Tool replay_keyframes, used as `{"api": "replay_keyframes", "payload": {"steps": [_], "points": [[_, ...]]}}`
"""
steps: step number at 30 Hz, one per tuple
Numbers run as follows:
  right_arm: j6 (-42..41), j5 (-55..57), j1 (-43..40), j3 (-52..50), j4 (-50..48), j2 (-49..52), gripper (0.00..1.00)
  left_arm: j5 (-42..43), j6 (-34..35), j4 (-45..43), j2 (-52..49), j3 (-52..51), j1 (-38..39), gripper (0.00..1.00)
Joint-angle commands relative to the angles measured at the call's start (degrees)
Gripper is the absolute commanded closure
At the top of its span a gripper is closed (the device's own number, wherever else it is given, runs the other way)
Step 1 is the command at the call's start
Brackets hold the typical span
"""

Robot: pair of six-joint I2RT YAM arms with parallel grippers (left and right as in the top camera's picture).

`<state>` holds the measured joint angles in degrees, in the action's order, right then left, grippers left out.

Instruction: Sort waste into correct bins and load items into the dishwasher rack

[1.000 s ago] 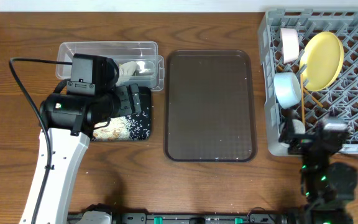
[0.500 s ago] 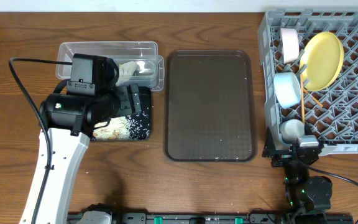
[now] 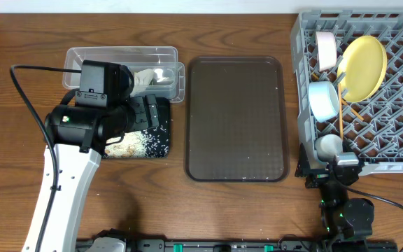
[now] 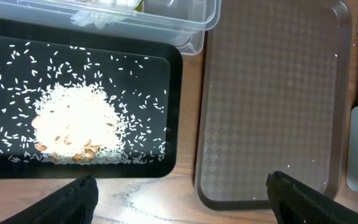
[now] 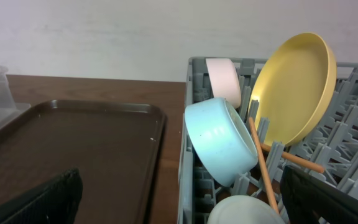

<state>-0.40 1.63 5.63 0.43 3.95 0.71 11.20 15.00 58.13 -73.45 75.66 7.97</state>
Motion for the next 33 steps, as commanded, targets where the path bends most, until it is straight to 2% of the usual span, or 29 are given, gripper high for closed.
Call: {"api": "replay_keyframes", "payload": {"steps": [1, 3, 8, 14, 17, 24, 27, 33], "points": [[0.68, -0.20, 0.44, -0.11, 0.15, -0.42, 0.01, -0.33, -0.31, 0.11, -0.17, 0.33, -0.17, 0.11], [0.68, -0.22, 0.44, -0.11, 0.15, -0.39, 0.01, -0.70, -0.33, 0.20, -0.15, 0.33, -0.20, 0.11], [0.68, -0.22, 0.44, -0.11, 0.15, -0.39, 0.01, -7.85, -0.33, -1.70, 4.92, -2.71, -0.57, 0.11], [0.68, -0.22, 0.44, -0.11, 0.15, -0.39, 0.01, -5.40, -9.73, -27.45, 20.11, -22.10, -2.14, 0.10], [0.68, -0.22, 0.44, -0.11, 0.15, -0.39, 0.01, -3.43, -11.56, -39.87, 29.94, -34.67, -4.39, 0.10], [0.68, -0.20, 0.44, -0.11, 0.15, -0.39, 0.01, -3.28, -13.55, -57.75, 53.02, -59.39, -6.93, 0.11], [0.68, -0.20, 0.44, -0.11, 0.15, -0.39, 0.01, -3.37, -14.78, -59.65, 60.92, -65.53, -6.97, 0.10], [0.68, -0.20, 0.44, -0.11, 0.15, -0.39, 0.01, -3.78, -15.23, -59.49, 69.24, -70.88, -6.97, 0.10]]}}
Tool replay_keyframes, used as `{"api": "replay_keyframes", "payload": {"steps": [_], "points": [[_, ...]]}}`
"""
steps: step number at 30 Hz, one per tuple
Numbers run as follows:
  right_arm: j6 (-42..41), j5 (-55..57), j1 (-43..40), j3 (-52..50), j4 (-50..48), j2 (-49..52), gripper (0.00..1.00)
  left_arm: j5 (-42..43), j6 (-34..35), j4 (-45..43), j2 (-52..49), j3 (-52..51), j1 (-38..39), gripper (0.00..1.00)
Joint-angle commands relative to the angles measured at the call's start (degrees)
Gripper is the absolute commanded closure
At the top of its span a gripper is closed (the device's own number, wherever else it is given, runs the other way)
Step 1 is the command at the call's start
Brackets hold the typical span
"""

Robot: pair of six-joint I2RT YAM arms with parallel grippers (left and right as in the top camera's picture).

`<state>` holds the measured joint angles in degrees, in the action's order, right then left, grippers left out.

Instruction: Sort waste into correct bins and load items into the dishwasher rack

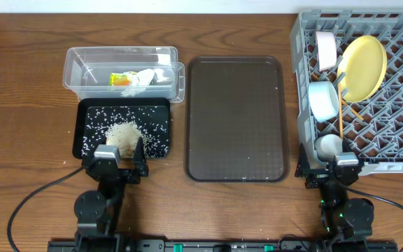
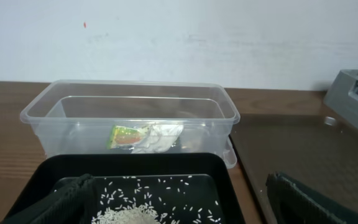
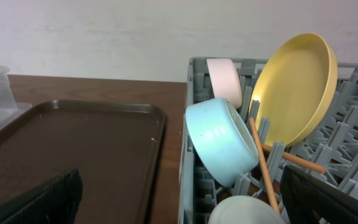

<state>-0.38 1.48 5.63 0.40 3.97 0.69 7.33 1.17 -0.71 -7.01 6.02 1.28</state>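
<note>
A clear plastic bin (image 1: 82, 59) at the back left holds a green and orange wrapper (image 2: 126, 137) and white scraps. In front of it a black tray (image 1: 161, 112) carries a heap of rice (image 1: 122, 131). The grey dishwasher rack (image 1: 397, 140) on the right holds a yellow plate (image 1: 364, 68), a pink cup (image 1: 325, 49), a blue bowl (image 1: 322, 99), a white cup (image 1: 329, 145) and chopsticks (image 3: 263, 165). My left gripper (image 1: 121, 159) sits low at the black tray's near edge, open and empty. My right gripper (image 1: 336, 168) rests open by the rack's front left corner.
A brown serving tray (image 1: 236, 119) lies in the middle between the bins and the rack, with a few stray rice grains on it. The wooden table (image 1: 19, 105) stretches to the left of the bins. A pale wall stands behind.
My left arm was raised over the black tray, looking down on the rice. Now it is lowered at the table's front edge, facing the bins, still open. The right arm has not moved.
</note>
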Motion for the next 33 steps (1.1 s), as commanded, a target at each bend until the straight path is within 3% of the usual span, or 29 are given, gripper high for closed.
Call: {"api": "replay_keyframes", "payload": {"steps": [1, 8, 13, 33], "points": [[0.66, -0.04, 0.44, -0.09, 0.13, -0.37, 0.01, 0.09, -1.40, -0.66, 3.74, -2.03, -0.31, 0.10], [0.66, -0.07, 0.44, -0.09, 0.13, -0.37, 0.01, 0.11, -1.38, -0.90, 6.93, -5.81, -0.28, 0.10], [0.66, -0.07, 0.44, -0.09, 0.13, -0.37, 0.01, 1.03, -1.03, 4.26, 6.88, -5.79, -0.28, 0.10], [0.66, -0.07, 0.44, -0.09, 0.13, -0.37, 0.01, 1.01, 0.37, 4.04, 6.34, -5.79, -0.28, 0.10]]}}
